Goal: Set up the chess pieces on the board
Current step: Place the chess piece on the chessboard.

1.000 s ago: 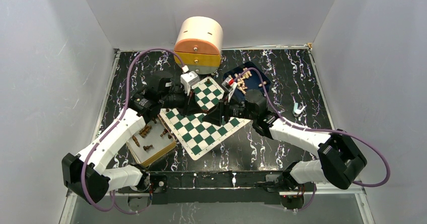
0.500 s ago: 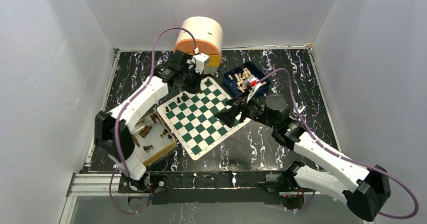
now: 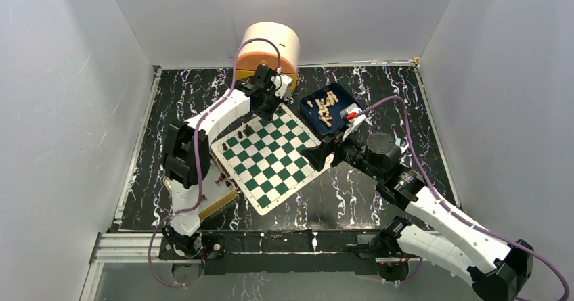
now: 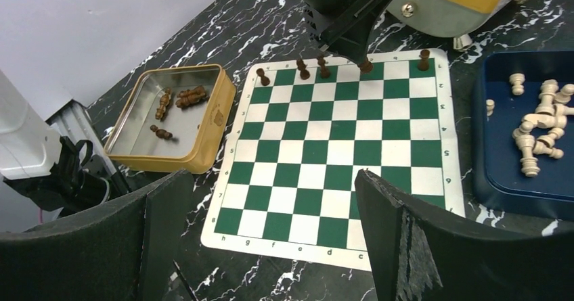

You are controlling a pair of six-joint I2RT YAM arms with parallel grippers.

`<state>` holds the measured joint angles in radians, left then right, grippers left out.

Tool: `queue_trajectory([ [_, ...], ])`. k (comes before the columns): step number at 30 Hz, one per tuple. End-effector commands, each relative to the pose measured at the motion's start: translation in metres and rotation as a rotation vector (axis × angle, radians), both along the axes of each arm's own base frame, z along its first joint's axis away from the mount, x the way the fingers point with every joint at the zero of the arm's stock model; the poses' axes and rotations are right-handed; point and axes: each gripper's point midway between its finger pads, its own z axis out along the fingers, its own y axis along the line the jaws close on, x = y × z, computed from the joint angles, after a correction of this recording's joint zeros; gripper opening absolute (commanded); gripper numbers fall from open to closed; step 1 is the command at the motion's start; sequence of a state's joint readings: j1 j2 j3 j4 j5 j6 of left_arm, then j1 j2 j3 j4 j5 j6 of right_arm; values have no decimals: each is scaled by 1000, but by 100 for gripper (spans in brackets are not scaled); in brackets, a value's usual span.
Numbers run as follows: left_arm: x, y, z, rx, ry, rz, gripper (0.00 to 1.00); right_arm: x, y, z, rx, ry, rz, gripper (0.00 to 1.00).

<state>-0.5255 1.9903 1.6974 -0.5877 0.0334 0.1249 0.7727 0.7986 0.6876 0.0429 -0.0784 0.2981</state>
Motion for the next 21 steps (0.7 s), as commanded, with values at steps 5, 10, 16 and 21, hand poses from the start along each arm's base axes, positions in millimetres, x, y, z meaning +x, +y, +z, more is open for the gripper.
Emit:
queue_trajectory([
  [5, 31, -12, 12, 18, -110, -105, 0, 7, -10, 29, 43, -72, -65, 99],
  [10, 35, -10, 4, 78, -131, -219, 0, 8, -10, 28, 43, -70, -69, 99],
  [16, 37, -1, 2, 162, -160, -323, 0, 8, -11, 30, 51, -73, -72, 99],
  [21, 40, 1, -5, 216, -166, -399, 0, 6, -13, 34, 57, -84, -73, 99],
])
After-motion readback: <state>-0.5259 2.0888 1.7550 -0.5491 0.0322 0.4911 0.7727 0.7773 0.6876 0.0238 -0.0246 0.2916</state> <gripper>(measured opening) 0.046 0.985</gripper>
